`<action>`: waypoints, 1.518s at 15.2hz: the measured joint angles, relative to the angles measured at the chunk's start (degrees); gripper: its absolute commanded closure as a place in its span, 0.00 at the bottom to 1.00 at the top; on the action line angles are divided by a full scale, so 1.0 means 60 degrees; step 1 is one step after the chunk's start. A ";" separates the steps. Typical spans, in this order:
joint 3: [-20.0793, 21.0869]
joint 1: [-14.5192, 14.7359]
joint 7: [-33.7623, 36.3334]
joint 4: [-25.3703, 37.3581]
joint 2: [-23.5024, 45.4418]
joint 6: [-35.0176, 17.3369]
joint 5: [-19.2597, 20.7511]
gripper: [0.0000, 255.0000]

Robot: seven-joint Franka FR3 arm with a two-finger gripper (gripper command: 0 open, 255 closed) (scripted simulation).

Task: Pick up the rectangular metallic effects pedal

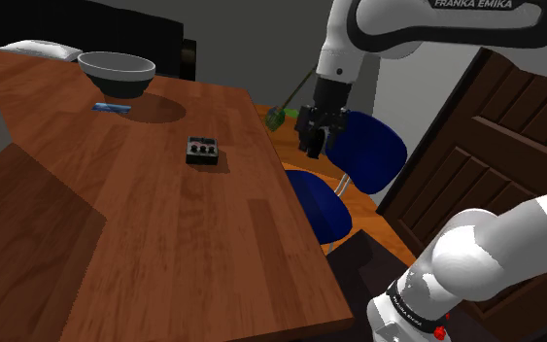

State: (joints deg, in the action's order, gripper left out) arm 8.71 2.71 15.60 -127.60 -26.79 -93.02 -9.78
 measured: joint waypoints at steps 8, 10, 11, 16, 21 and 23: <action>0.0790 0.0415 0.0948 0.2442 0.2608 -0.0212 -0.0492 0.00; 0.0977 0.0537 0.1200 0.3053 0.3260 -0.0275 -0.0549 0.00; 0.1068 0.0603 0.1344 0.3447 0.3605 -0.0241 -0.0558 0.00; 0.1444 0.0964 0.1989 0.5440 0.5337 -0.0052 -0.0502 0.00; 0.1625 0.1257 0.2381 0.6795 0.6521 0.0079 -0.0382 0.00; 0.1620 0.1257 0.2324 0.6609 0.6569 -0.0144 -0.0380 0.00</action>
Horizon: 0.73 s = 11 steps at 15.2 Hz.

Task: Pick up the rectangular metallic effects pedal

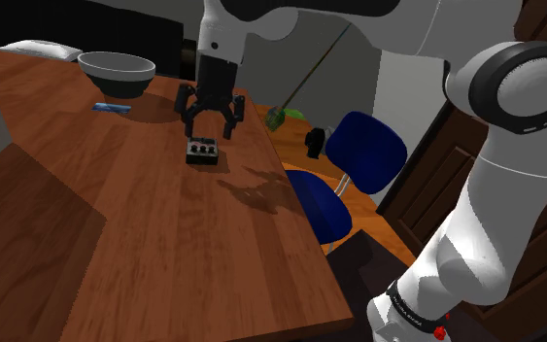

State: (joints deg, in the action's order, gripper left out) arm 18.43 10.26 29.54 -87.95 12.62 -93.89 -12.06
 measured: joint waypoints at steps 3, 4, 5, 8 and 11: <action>0.0000 0.0007 -0.0082 -0.0407 0.0004 -0.0405 -0.0010 0.00; 0.0001 0.0010 -0.0092 -0.0476 0.0012 -0.0478 -0.0010 0.00; 0.0000 0.0009 -0.0104 -0.0516 0.0015 -0.0521 -0.0010 1.00; 0.0000 0.0008 -0.0116 -0.0554 0.0006 -0.0562 -0.0015 1.00; 0.0000 0.0006 -0.0119 -0.0566 -0.0003 -0.0568 -0.0019 1.00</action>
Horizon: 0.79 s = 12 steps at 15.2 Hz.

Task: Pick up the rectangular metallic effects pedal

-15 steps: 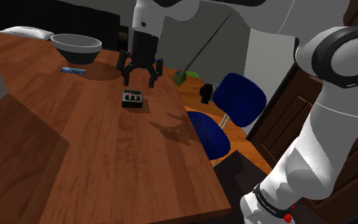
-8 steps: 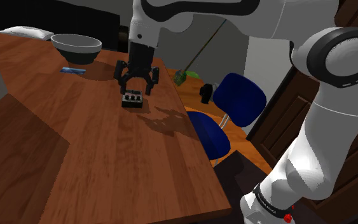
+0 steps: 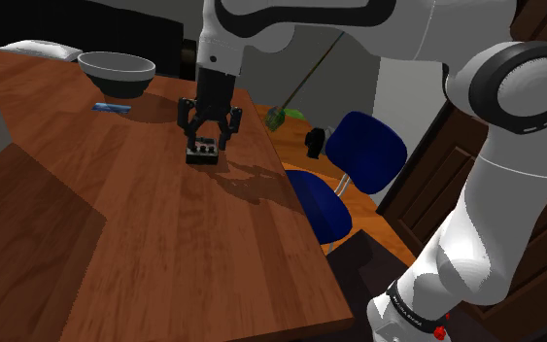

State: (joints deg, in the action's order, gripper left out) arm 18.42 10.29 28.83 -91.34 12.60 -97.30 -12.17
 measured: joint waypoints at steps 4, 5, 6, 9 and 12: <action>0.0000 0.0000 0.0002 -0.0002 -0.0003 0.0003 -0.0001 1.00; 0.0000 -0.0001 0.0015 0.0051 -0.0008 0.0065 0.0001 1.00; 0.0001 0.0000 0.0038 0.0152 -0.0003 0.0161 0.0005 1.00; 0.0005 0.0006 0.0122 0.0541 0.0035 0.0503 0.0023 1.00; 0.0019 0.0024 0.0225 0.0915 0.0052 0.0845 0.0033 1.00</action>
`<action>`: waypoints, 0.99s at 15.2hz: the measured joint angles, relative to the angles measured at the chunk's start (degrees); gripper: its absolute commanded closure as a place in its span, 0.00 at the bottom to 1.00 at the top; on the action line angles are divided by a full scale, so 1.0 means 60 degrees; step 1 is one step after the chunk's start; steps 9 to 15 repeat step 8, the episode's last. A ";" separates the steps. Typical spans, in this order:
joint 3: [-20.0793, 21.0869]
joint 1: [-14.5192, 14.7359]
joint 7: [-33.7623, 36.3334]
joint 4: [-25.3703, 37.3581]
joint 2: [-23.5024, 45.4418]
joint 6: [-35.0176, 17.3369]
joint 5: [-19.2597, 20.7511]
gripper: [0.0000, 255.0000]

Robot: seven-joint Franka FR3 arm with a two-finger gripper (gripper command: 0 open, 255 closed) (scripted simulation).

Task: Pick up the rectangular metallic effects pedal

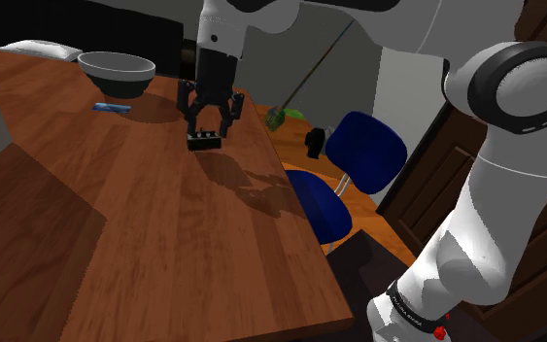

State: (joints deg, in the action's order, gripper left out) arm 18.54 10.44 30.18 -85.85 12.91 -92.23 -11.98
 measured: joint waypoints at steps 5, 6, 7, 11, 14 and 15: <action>0.0009 0.0012 0.0152 0.0729 0.0077 0.0637 0.0025 1.00; 0.0013 0.0020 0.0193 0.0892 0.0104 0.0770 0.0032 1.00; 0.0014 0.0021 0.0227 0.1082 0.0129 0.0931 0.0038 1.00; 0.0015 0.0023 0.0245 0.1175 0.0146 0.1005 0.0043 1.00; 0.0015 0.0023 0.0245 0.1175 0.0146 0.1005 0.0043 1.00; 0.0015 0.0023 0.0245 0.1175 0.0146 0.1005 0.0043 1.00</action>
